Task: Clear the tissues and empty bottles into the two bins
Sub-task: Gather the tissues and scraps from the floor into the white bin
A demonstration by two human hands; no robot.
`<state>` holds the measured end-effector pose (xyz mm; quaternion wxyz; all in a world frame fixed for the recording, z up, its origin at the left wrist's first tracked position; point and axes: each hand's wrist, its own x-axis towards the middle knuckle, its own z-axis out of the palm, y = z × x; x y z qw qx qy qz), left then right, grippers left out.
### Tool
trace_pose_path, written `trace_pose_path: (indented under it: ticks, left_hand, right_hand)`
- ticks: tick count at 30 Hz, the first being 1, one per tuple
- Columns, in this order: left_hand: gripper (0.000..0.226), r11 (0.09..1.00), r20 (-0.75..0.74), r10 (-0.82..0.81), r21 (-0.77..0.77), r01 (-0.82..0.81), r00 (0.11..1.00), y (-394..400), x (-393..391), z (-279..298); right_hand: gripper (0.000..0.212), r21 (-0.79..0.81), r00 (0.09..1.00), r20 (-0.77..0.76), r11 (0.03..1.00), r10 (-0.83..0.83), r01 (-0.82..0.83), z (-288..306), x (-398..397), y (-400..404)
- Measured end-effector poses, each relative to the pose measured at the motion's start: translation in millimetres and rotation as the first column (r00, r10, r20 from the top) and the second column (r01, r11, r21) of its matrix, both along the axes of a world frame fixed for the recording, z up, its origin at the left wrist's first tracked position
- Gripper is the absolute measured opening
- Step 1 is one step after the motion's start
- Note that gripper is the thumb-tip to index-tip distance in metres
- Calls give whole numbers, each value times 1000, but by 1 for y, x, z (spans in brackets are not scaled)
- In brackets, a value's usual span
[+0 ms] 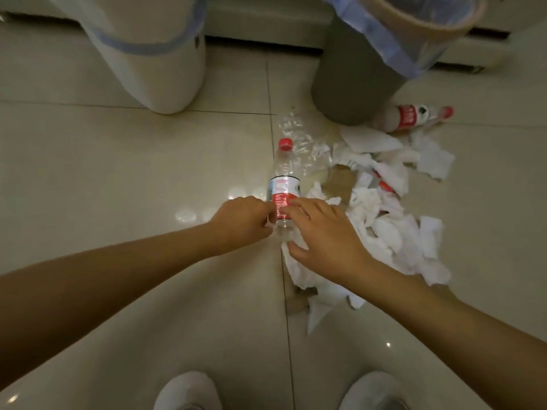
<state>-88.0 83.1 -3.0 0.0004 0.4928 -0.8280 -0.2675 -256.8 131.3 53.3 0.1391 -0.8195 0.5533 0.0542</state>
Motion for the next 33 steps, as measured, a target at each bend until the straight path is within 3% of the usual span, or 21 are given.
trace_pose_path:
  ticks: [9,18,25,33]
  left_hand:
    - [21,991,-98,-123,-59,117,988,-23,-72,-10]
    - [33,984,-51,-169,-58,166,984,-54,-115,-33]
    - [78,990,28,-116,85,113,993,-60,-127,-42]
    - [69,988,-7,-98,122,98,995,-48,-121,-53]
  right_hand:
    - [73,66,952,-37,950,-303,305,-30,-83,17]
    - [84,163,901,-68,886,-428,434,-60,-108,21]
    - [102,249,865,-50,833,-499,495,-79,-123,0]
    - [117,247,882,-75,848,-465,468,-88,-123,-18]
